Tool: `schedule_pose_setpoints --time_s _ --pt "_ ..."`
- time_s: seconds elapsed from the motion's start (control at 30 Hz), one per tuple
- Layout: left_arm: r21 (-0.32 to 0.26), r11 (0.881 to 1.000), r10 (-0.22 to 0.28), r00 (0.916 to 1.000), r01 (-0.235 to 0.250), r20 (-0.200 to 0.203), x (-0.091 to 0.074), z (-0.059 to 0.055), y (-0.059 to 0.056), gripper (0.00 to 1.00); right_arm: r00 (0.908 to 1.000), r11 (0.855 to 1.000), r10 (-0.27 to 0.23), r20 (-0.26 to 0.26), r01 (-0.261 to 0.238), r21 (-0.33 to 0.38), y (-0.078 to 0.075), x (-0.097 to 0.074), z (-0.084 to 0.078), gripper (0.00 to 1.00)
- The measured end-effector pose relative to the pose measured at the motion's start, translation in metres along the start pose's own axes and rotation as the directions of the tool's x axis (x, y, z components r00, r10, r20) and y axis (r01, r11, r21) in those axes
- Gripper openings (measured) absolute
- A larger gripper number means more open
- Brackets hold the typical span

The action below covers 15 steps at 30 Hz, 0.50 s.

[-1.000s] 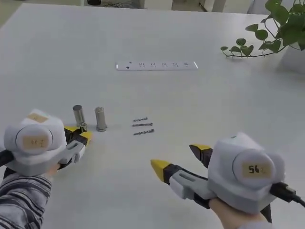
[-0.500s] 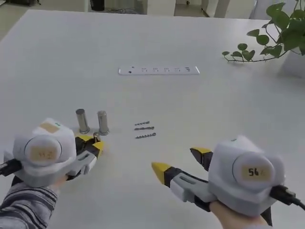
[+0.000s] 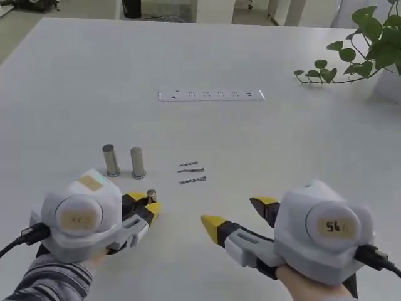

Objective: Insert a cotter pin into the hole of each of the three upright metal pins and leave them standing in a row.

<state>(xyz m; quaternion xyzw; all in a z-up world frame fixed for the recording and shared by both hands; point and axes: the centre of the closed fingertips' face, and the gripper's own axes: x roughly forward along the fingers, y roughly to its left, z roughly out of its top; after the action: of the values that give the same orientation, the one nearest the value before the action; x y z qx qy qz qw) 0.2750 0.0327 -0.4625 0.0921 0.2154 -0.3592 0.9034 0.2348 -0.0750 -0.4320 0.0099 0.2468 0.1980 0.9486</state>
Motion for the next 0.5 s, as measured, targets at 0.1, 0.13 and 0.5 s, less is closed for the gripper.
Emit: schedule_pose_setpoints --time_s 0.1,0.13,0.5 --pt "-0.001 1.000 -0.009 1.0000 0.009 0.002 0.0009 -0.0001 -0.0008 0.05 1.0000 1.000 0.003 0.000 -0.003 0.004 -0.0002 0.0007 -0.0007 0.51" --pt "-0.004 1.000 -0.010 0.9999 0.010 0.003 0.0011 -0.0003 -0.0004 0.05 1.0000 1.000 0.005 -0.001 -0.005 0.003 -0.0002 0.0012 -0.0010 0.51" --pt "-0.008 1.000 -0.010 0.9999 0.010 0.006 0.0012 -0.0006 0.0006 0.16 0.9995 1.000 0.026 -0.020 -0.026 -0.004 0.0005 0.0026 -0.0008 0.50"
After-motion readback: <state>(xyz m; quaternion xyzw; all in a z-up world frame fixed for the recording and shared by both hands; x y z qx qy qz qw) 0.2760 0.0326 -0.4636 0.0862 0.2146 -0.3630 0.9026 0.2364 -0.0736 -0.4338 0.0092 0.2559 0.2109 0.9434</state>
